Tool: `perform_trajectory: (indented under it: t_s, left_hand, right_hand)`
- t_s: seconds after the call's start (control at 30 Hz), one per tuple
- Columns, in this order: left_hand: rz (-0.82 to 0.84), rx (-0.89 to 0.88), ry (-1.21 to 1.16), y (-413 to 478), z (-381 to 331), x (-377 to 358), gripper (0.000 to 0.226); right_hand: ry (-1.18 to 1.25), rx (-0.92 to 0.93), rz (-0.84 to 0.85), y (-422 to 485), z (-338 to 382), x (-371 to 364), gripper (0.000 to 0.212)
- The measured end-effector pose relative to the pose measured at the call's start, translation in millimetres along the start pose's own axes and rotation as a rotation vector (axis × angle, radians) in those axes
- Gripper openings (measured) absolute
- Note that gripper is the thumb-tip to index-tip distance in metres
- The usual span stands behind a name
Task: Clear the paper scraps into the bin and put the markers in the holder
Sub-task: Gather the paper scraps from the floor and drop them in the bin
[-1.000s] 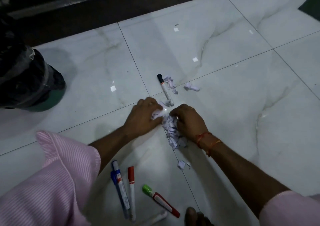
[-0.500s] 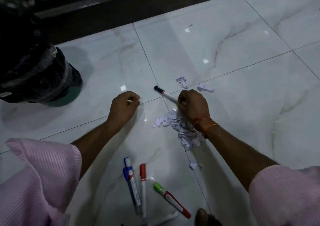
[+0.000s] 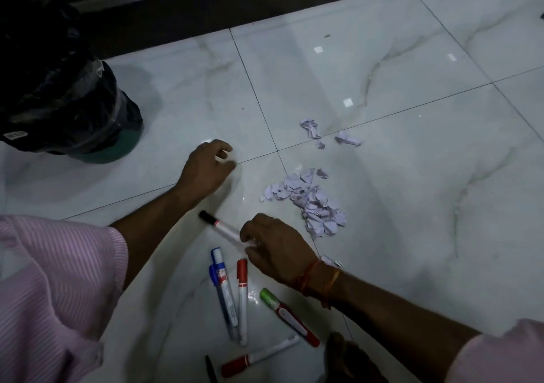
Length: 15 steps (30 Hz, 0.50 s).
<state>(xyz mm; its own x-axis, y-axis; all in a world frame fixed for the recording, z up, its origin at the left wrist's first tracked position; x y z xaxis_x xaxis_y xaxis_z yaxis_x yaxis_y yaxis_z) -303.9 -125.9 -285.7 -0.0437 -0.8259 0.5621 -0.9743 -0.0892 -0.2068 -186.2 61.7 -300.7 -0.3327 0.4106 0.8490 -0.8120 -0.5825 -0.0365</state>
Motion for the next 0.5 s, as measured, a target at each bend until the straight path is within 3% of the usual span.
perform_trajectory:
  t_s: [0.07, 0.2, 0.37, 0.5]
  left_hand:
    - [0.145, -0.085, 0.149, -5, -3, -13, 0.048]
    - [0.35, -0.166, 0.19, -18, -8, -40, 0.068]
    - [0.511, -0.255, 0.236, -31, -18, -66, 0.044]
    - [0.43, -0.268, 0.177, -30, -20, -65, 0.038]
  right_hand:
    - [-0.003, -0.046, 0.006, -8, -4, 6, 0.018]
    - [-0.034, -0.215, -0.051, -34, -34, 27, 0.024]
    - [-0.095, -0.43, -0.04, -74, -72, 46, 0.029]
    - [-0.099, -0.509, 0.062, -103, -79, 45, 0.053]
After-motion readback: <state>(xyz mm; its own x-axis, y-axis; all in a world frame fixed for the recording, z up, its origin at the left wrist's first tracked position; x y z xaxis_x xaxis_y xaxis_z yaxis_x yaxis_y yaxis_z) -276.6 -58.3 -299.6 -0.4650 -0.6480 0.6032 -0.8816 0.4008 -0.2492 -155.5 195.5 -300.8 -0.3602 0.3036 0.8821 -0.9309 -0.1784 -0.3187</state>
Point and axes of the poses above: each hand's wrist, its own y-axis towards the middle knuckle, its own x-axis out of the back of the hand, z = x × y, the point moved 1 cm from there along y, towards the middle knuckle, and after that the axes turned 11 degrees about -y, right-handed, at the moved point
